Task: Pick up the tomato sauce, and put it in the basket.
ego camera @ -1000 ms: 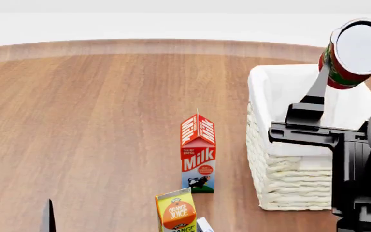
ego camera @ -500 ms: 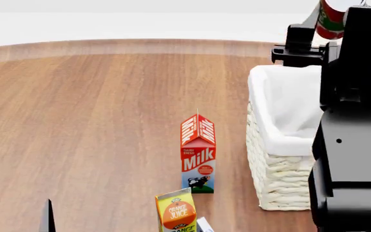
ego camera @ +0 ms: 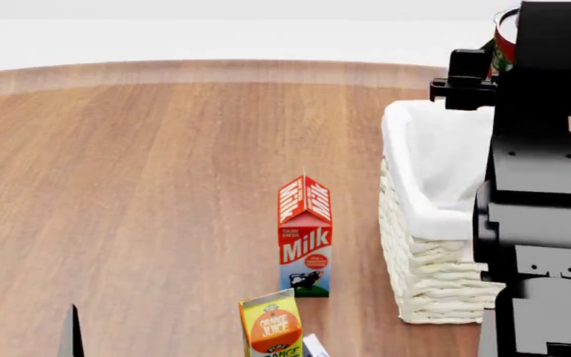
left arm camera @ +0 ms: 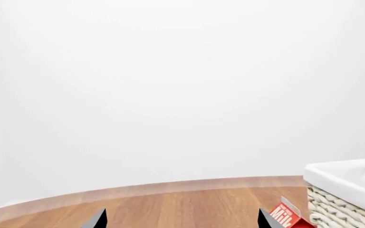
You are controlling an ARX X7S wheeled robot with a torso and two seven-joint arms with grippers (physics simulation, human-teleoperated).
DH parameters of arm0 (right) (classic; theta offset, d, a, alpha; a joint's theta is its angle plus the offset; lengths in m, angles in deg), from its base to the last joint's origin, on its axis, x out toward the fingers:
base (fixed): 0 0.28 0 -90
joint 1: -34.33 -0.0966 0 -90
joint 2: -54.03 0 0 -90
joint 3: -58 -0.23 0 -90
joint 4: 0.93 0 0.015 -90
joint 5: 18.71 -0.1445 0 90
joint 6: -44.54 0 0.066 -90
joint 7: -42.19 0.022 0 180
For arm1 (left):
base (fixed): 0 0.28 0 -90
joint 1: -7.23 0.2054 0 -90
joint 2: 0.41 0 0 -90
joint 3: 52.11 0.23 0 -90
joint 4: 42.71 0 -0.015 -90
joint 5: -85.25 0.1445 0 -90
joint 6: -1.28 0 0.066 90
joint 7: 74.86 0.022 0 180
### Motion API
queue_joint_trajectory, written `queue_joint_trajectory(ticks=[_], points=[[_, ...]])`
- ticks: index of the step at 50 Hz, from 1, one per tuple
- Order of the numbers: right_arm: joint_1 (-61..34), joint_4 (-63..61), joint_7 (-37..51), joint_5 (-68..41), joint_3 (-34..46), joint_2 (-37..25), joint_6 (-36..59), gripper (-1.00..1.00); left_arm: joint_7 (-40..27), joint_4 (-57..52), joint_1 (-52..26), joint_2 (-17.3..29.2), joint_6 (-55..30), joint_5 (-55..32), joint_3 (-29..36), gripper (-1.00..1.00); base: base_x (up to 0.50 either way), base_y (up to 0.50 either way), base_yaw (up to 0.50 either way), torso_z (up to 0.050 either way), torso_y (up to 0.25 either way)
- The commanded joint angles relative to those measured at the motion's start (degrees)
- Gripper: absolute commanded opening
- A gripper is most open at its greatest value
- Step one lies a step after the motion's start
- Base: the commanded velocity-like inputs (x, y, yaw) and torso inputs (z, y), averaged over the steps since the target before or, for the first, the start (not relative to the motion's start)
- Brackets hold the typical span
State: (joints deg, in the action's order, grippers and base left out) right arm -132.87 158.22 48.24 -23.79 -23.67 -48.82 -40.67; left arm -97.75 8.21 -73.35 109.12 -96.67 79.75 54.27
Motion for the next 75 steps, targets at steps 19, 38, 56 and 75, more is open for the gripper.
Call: queue_joint_trajectory(ticks=[19, 38, 56, 75], points=[[3.49, 5.83, -1.74, 4.35, -1.84, 0.25, 6.42, -1.0, -0.73, 0.15, -0.08, 0.6, 0.29, -0.22, 0.35, 1.0, 0.0, 0.0, 0.0, 0.0, 0.0], [5.73, 5.83, -1.45, 4.84, -3.27, 0.07, 6.48, -1.0, -1.01, 0.5, -0.42, 0.81, 0.26, -0.45, 0.72, 1.0, 0.0, 0.0, 0.0, 0.0, 0.001], [5.69, 5.83, -1.3, 5.02, -3.73, -0.08, 6.24, 1.0, -1.39, 0.41, -0.22, 1.1, 0.45, -0.53, 0.97, 1.0, 0.0, 0.0, 0.0, 0.0, 0.0], [11.07, -15.28, -5.81, 1.91, -6.63, 0.8, 6.37, 1.0, -1.65, 0.52, -0.46, 1.35, 0.38, -0.62, 1.31, 1.0, 0.0, 0.0, 0.0, 0.0, 0.001]])
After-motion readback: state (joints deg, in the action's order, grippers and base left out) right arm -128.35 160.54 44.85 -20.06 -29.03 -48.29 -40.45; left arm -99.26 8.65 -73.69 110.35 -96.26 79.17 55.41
